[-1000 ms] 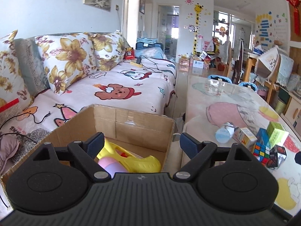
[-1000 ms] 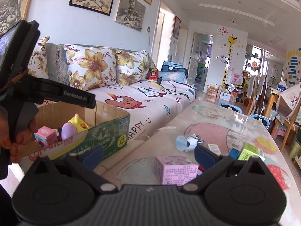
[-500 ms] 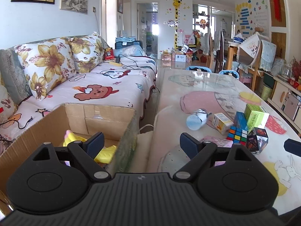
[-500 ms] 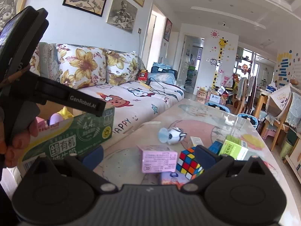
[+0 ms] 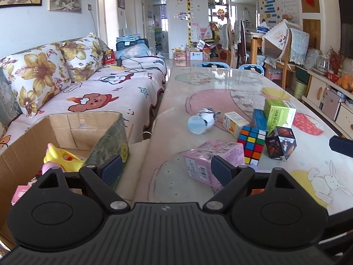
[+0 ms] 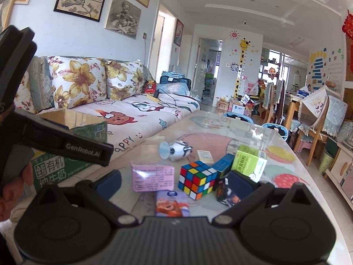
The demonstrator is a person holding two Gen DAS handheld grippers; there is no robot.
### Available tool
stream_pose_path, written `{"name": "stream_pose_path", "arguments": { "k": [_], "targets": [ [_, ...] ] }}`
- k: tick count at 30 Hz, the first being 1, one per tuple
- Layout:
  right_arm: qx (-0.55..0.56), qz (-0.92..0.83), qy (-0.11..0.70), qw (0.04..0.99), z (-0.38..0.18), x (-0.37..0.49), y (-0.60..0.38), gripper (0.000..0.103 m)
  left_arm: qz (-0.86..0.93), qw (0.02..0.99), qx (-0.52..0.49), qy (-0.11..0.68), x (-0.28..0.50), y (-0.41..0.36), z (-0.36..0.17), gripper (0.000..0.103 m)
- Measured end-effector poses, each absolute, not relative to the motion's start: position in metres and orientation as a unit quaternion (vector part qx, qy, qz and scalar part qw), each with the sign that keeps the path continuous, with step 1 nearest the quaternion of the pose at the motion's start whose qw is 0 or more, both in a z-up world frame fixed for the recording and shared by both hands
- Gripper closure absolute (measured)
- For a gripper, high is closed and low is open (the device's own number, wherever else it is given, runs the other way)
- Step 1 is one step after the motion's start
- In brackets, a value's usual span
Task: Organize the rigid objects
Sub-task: 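Move the left tool to the bear-print tissue pack and grasp it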
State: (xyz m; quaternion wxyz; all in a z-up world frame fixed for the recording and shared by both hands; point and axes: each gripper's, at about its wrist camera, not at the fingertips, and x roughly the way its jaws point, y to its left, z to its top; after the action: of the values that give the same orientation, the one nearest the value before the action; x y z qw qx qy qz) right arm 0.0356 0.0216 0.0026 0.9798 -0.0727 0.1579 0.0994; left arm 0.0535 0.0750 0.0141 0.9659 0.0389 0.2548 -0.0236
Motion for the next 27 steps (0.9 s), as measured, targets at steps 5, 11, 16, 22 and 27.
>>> {"name": "stream_pose_path", "arguments": {
  "k": [5, 11, 16, 22, 27],
  "targets": [
    [-0.061, 0.086, 0.155, 0.982, 0.003, 0.036, 0.005, 0.001, -0.042, 0.963, 0.056, 0.261, 0.052, 0.070, 0.009, 0.000],
    [-0.032, 0.061, 0.160, 0.985, 0.003, 0.042, -0.021, 0.001, -0.064, 0.957, 0.063, 0.275, 0.052, 0.069, 0.007, 0.000],
    [0.002, 0.039, 0.186, 0.982, -0.002, 0.052, -0.045, 0.001, -0.084, 0.953, 0.065, 0.283, 0.052, 0.065, 0.005, 0.000],
    [0.029, 0.015, 0.215, 0.976, -0.016, 0.065, -0.068, 0.001, -0.115, 0.946, 0.070, 0.295, 0.052, 0.055, -0.001, 0.000],
    [0.047, 0.015, 0.225, 0.973, -0.022, 0.082, -0.080, 0.001, -0.132, 0.938, 0.072, 0.312, 0.060, 0.049, -0.009, 0.000]
  ]
}}
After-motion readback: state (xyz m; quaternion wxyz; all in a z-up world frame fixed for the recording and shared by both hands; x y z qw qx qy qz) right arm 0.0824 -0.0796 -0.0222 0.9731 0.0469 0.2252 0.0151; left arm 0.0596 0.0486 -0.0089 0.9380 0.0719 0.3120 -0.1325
